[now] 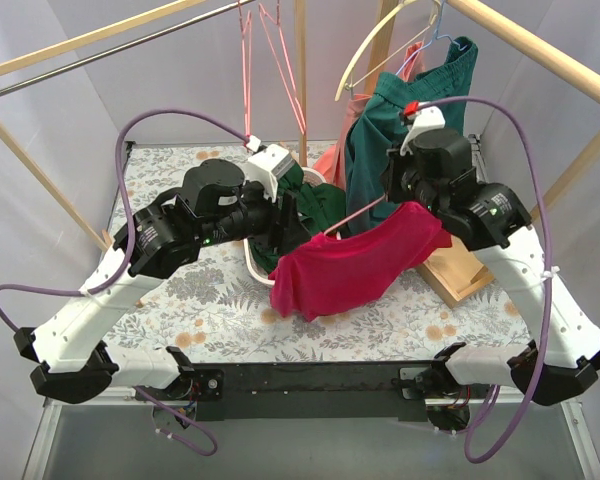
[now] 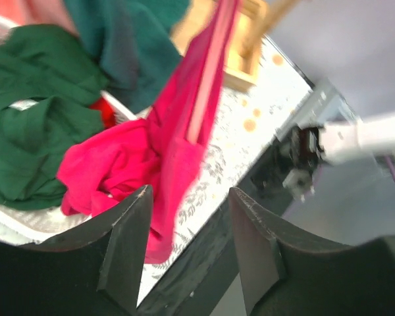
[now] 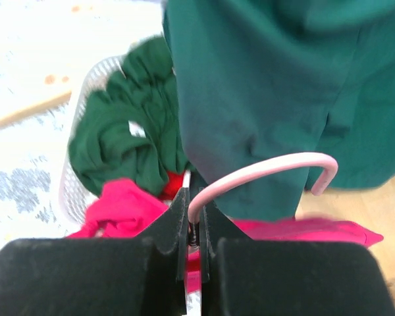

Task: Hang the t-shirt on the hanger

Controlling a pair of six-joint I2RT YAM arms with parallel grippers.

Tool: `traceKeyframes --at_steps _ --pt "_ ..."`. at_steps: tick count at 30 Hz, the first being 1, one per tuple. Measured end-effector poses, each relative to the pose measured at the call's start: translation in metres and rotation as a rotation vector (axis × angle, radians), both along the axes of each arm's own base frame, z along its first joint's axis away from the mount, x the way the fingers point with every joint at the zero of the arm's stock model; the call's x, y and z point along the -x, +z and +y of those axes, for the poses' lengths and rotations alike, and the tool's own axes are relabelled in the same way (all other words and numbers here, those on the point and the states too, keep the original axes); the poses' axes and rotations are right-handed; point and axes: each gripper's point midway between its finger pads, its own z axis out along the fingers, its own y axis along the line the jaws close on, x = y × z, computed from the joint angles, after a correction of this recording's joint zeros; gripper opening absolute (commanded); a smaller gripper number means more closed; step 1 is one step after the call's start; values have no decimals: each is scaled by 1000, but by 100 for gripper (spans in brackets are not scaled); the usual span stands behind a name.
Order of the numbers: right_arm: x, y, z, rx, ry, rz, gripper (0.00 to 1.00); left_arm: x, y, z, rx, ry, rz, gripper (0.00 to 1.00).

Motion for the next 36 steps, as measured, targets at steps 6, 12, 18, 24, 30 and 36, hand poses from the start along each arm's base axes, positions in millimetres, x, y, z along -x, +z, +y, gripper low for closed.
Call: traceKeyframes --at_steps 6,12,18,24,30,36 --pt "4 74 -2 -89 18 -147 1 19 0 -9 -18 -147 -35 53" --pt "14 90 -3 -114 53 -175 1 14 -1 -12 -61 -148 -79 23" --pt "19 77 7 -92 115 -125 1 12 -16 -31 -116 -186 -80 10" --pt "27 71 13 -65 162 -111 1 17 -36 -59 -180 -233 -79 8" --pt "36 67 21 -57 202 -91 1 9 -29 -66 -156 -198 -123 21" --pt "45 89 30 -98 250 -117 1 2 -7 -69 -78 -160 -185 10"
